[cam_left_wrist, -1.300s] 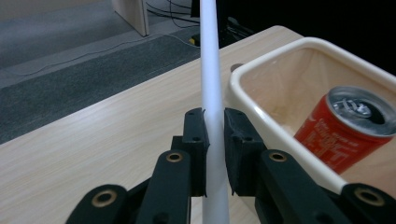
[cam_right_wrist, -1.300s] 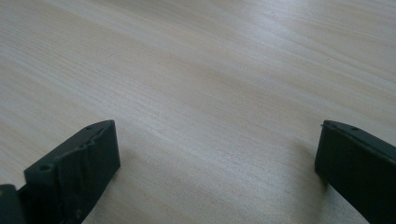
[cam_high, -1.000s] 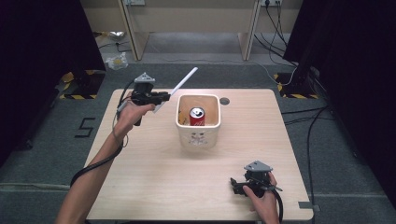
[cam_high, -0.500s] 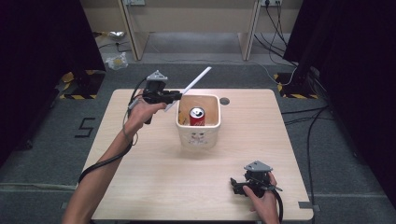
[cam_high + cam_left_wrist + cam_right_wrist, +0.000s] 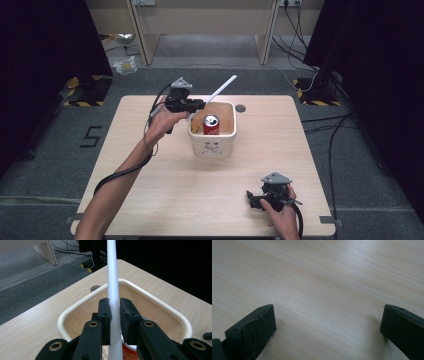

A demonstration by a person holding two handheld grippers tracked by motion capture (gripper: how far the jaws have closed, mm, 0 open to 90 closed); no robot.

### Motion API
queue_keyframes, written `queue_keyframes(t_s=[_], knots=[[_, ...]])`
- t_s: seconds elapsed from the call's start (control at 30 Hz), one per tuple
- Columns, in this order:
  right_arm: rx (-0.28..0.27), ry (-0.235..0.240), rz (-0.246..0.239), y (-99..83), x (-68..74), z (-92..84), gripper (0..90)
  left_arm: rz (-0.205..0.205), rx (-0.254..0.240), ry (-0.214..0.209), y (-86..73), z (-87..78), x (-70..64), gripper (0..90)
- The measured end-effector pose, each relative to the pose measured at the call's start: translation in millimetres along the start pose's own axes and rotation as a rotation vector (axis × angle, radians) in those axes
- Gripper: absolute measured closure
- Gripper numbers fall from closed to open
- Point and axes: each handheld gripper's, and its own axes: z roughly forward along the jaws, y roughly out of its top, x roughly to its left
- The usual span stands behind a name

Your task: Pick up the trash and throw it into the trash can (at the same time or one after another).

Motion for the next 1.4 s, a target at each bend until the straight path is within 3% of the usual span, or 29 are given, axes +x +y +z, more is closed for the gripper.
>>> queue_keyframes(t_s=[0.47,1.4], knots=[[0.003,0.003,-0.006,0.0,0.3,-0.4,0.4,-0.032,0.032,0.002,-5.0,20.9,0.3,78.8],[0.003,0.006,-0.006,0.0,0.7,-0.2,0.2,-0.090,0.082,0.011,-9.8,41.1,9.1,78.6]])
